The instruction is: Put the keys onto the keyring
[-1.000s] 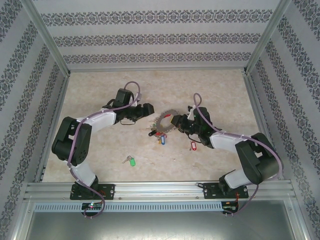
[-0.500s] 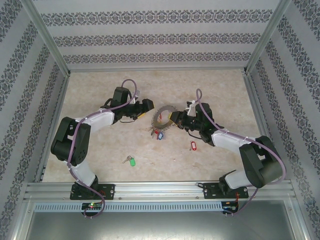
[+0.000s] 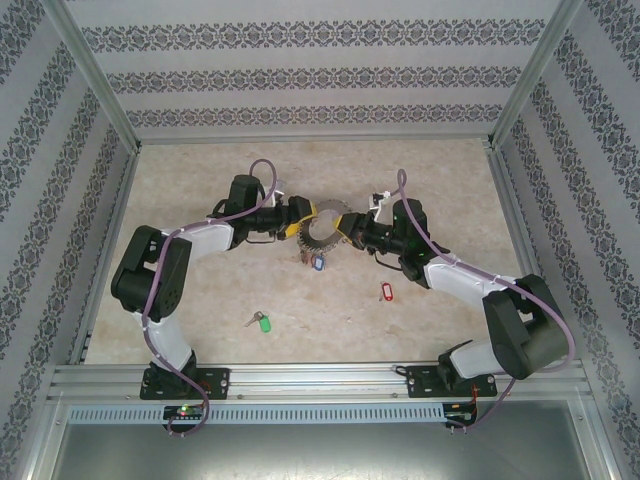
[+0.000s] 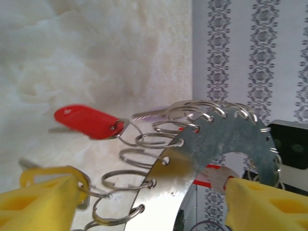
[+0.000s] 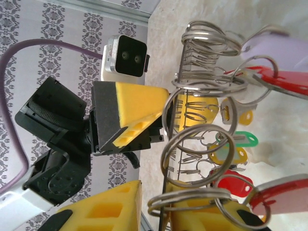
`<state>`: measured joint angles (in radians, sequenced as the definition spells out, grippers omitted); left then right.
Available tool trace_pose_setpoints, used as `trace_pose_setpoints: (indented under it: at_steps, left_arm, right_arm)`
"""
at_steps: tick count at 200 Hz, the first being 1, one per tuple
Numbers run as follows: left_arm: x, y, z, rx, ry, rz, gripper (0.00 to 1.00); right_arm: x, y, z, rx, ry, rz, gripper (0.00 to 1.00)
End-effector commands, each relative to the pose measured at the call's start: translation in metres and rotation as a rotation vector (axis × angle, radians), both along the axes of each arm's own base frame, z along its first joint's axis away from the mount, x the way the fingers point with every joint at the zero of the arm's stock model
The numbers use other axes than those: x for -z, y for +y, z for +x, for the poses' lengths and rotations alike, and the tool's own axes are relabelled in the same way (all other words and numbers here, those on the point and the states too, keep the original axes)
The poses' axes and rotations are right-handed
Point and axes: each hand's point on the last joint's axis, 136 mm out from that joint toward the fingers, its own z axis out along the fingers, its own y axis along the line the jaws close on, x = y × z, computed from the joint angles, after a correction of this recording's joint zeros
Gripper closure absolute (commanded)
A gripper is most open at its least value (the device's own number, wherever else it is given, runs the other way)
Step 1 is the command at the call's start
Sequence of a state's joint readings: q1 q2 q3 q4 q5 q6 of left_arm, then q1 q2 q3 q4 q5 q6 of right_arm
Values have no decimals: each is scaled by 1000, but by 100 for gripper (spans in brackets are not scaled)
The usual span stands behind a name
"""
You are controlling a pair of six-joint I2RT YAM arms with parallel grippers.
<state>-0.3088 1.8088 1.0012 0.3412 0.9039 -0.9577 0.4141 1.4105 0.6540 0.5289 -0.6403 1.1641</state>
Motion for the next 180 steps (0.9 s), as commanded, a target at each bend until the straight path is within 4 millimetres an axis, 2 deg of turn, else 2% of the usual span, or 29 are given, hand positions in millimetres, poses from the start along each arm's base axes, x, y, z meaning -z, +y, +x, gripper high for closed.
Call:
trace_pose_setpoints:
  at_steps: [1,24,70,110,134,144,159,180]
  left_arm:
    - [-30,-4,1,34,-71,-109,33]
    - [-49,-4,2,32,-113,-145,44]
    - [-69,2,3,9,-159,-151,71]
    - [-97,5,0,9,-229,-166,73]
    - [-114,4,-1,26,-265,-197,62]
    - [-120,3,-2,32,-278,-213,60]
    - [-127,2,-3,44,-296,-228,61]
    - [-132,2,-4,51,-309,-235,67]
  right_arm:
    - [-49,2,7,-14,-136,80,90]
    - [-47,3,7,-19,-133,79,88]
    - [-40,-4,9,-2,-124,65,85]
    - [-40,-13,11,3,-128,65,84]
    - [-45,-12,11,-19,-144,70,87]
    - [-47,-12,12,-24,-149,72,87]
    - [-48,-12,13,-24,-149,72,86]
    - [-47,-13,15,-22,-146,73,86]
